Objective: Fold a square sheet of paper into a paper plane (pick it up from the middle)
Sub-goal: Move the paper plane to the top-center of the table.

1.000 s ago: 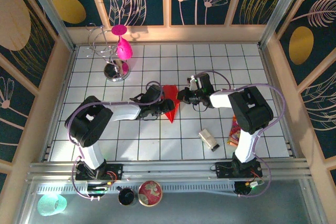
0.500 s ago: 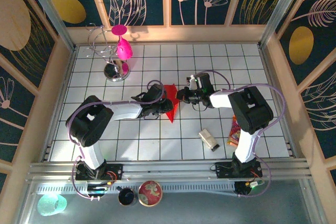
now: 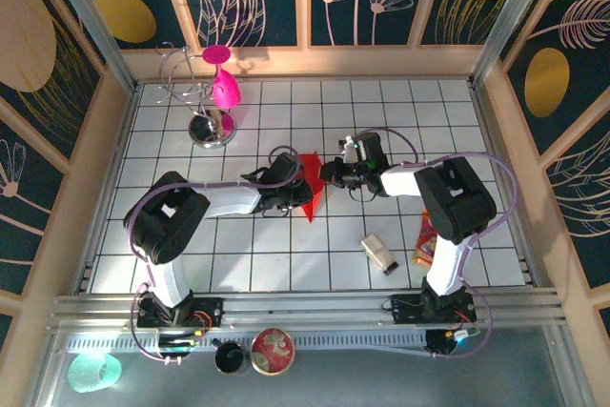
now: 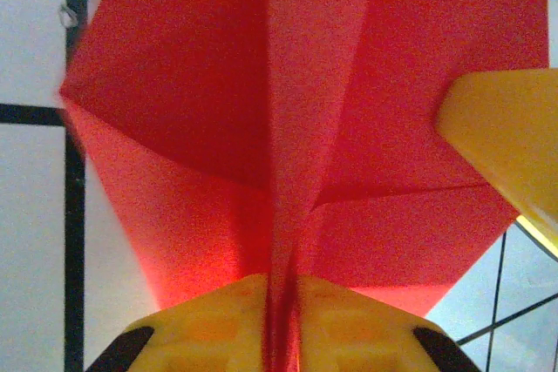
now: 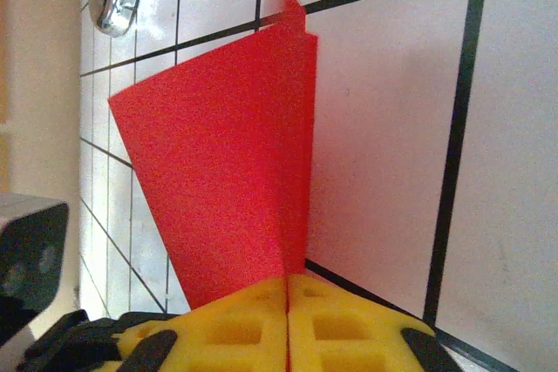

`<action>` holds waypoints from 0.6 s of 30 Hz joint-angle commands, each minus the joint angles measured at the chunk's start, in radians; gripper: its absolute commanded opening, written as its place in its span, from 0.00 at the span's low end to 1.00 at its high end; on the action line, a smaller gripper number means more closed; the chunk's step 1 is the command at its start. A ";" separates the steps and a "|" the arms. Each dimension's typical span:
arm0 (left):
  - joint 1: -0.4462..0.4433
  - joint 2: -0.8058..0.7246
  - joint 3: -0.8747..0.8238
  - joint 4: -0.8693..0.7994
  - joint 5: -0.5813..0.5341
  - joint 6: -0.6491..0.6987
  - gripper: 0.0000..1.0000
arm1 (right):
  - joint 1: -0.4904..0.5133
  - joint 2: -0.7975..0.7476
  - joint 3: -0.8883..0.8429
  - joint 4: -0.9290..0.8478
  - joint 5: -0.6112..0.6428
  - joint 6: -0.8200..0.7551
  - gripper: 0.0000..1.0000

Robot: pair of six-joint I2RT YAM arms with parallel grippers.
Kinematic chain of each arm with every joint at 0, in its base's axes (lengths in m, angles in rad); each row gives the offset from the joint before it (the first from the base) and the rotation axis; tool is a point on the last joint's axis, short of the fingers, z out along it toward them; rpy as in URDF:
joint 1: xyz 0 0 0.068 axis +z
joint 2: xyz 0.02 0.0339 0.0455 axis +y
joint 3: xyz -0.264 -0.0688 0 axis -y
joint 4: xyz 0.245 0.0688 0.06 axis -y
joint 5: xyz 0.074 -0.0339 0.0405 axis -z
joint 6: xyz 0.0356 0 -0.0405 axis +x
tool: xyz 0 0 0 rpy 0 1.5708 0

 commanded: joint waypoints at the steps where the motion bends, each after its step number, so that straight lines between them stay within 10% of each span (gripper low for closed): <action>1: -0.006 0.000 0.019 -0.045 -0.033 0.022 0.11 | -0.002 -0.082 -0.014 -0.034 0.053 -0.023 0.18; 9: -0.004 -0.004 0.177 -0.216 -0.169 0.136 0.09 | -0.068 -0.285 -0.095 -0.098 0.302 -0.092 0.58; 18: 0.029 0.187 0.545 -0.494 -0.300 0.327 0.08 | -0.195 -0.466 -0.186 -0.102 0.434 -0.149 0.72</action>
